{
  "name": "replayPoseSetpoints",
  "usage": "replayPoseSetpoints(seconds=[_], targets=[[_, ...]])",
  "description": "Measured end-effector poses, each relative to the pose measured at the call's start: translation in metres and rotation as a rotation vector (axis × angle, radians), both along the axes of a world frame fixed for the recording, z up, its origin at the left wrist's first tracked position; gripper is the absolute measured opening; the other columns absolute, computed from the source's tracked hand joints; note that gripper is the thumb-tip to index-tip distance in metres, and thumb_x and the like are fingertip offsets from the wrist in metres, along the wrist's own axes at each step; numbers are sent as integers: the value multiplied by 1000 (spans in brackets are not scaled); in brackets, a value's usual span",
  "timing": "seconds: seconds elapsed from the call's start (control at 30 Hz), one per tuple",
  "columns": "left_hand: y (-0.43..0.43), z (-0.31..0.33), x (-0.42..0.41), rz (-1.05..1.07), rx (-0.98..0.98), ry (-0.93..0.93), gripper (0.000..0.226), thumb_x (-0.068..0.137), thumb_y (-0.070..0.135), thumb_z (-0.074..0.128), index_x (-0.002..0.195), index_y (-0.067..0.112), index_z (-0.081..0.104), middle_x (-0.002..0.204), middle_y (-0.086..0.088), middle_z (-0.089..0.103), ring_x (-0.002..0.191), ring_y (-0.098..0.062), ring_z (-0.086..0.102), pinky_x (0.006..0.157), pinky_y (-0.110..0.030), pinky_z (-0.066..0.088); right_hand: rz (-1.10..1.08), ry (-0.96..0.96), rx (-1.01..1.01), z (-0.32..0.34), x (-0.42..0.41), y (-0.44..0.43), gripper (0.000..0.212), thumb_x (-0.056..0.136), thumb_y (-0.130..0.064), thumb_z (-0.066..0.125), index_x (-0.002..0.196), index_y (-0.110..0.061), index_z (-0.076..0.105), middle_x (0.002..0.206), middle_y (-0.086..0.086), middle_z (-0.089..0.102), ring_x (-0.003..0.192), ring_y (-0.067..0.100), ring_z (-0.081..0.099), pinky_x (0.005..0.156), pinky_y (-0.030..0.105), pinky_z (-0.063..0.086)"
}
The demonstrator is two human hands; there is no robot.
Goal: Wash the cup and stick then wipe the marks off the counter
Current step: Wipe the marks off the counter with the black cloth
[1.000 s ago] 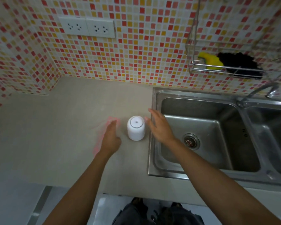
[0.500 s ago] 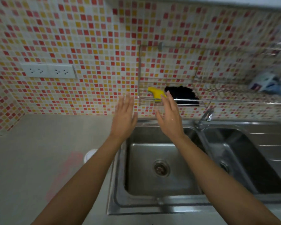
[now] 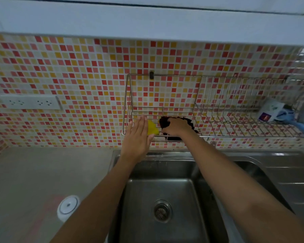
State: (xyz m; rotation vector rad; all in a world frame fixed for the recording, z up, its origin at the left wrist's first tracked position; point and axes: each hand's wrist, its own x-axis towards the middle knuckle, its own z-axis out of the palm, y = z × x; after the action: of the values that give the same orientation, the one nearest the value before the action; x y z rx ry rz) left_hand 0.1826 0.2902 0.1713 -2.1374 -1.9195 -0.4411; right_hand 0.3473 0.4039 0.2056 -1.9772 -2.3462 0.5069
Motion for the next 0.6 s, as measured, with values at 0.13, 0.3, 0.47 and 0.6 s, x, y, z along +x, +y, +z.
replayPoseSetpoints(seconds=[0.13, 0.3, 0.47, 0.6], targets=[[1, -1, 1, -5, -6, -18, 72, 94, 54, -8, 151, 10, -5, 159, -5, -9, 147, -20, -11, 120, -40, -7, 99, -54, 111, 7, 10, 3, 58, 89, -43, 55, 139, -18, 45, 132, 12, 55, 114, 31, 54, 90, 35, 48], [0, 0, 1, -7, -15, -41, 74, 92, 57, -12, 151, 12, -5, 161, -4, -6, 147, -17, -12, 120, -40, -7, 121, -93, 228, -3, 23, 10, 39, 90, -11, 55, 128, -18, 44, 115, 16, 52, 100, 34, 54, 76, 36, 44], [-16, 5, 5, -26, -83, -166, 77, 90, 58, -8, 151, 13, -3, 161, -5, -6, 146, -14, -15, 117, -35, -14, 50, 181, 409, 2, 28, 11, 21, 95, -17, 53, 116, -19, 52, 105, 11, 55, 83, 24, 56, 60, 28, 44], [-71, -12, -23, -35, -45, -328, 72, 95, 58, 6, 153, 16, -1, 161, 2, -8, 147, -10, -13, 120, -32, -8, 29, 464, 639, 17, 22, -5, 28, 93, -9, 48, 119, -14, 54, 109, 17, 59, 87, 31, 58, 67, 30, 45]])
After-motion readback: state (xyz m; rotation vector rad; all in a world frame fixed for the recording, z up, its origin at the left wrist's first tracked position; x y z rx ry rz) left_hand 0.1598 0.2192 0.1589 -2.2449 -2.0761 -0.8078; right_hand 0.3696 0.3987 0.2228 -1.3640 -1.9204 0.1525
